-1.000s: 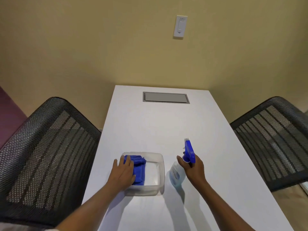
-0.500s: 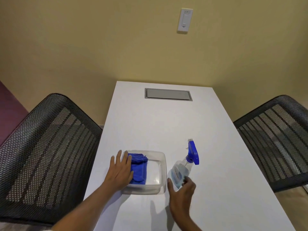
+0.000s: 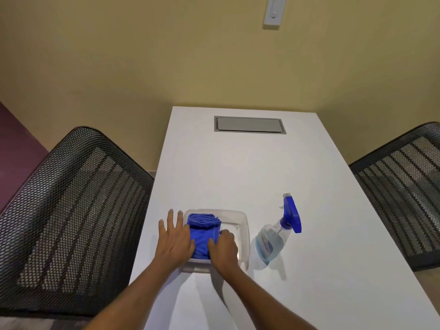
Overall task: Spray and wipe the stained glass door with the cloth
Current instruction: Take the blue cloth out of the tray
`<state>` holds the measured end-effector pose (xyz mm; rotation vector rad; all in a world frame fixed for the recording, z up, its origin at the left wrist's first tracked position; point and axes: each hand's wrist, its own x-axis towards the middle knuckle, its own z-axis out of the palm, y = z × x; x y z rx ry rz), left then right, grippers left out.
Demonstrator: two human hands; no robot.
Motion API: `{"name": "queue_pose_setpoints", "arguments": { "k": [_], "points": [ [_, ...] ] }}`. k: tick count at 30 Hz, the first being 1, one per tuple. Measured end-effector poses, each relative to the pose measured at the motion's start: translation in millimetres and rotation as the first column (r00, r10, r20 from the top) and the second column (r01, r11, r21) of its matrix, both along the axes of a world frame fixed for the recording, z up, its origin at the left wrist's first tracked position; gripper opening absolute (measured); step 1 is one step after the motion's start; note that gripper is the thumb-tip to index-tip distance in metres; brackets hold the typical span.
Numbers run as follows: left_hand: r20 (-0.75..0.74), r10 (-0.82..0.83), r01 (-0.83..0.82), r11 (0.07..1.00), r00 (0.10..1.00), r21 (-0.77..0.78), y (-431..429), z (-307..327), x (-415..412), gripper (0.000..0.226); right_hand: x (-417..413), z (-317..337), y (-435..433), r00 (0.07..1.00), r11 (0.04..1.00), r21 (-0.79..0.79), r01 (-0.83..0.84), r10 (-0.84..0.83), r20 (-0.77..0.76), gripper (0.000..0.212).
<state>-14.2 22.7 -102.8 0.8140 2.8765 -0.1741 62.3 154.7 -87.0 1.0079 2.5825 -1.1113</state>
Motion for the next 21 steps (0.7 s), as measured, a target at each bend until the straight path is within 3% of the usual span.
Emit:
{"name": "queue_pose_setpoints", "arguments": {
  "k": [5,10,14,18,21],
  "points": [
    [0.030,0.039,-0.038,0.999,0.999,-0.018,4.3,-2.8,0.4,0.043,-33.5,-14.0,6.0,0.976,0.970,-0.229,0.077,-0.027,0.214,0.053],
    [0.094,0.024,-0.028,0.999,0.995,0.036,6.7,-3.5,3.6,0.042,-60.4,-76.3,19.9,0.948,0.879,-0.413,0.237,-0.117,0.295,0.071],
    [0.133,0.040,-0.053,0.994,0.990,0.093,1.3,-5.2,5.3,0.048,-51.8,-22.0,9.9,0.940,0.728,-0.599,0.333,-0.207,0.271,0.028],
    [0.122,0.035,-0.059,0.977,0.992,0.204,-3.3,5.9,4.2,0.087,-50.0,-13.0,9.7,0.886,0.563,-0.690,0.456,-0.364,0.288,0.020],
    [0.146,0.002,-0.049,0.946,0.989,0.321,-14.0,12.3,2.6,0.097,-48.4,1.8,9.8,0.866,0.487,-0.738,0.466,-0.422,0.269,0.014]
  ]
}}
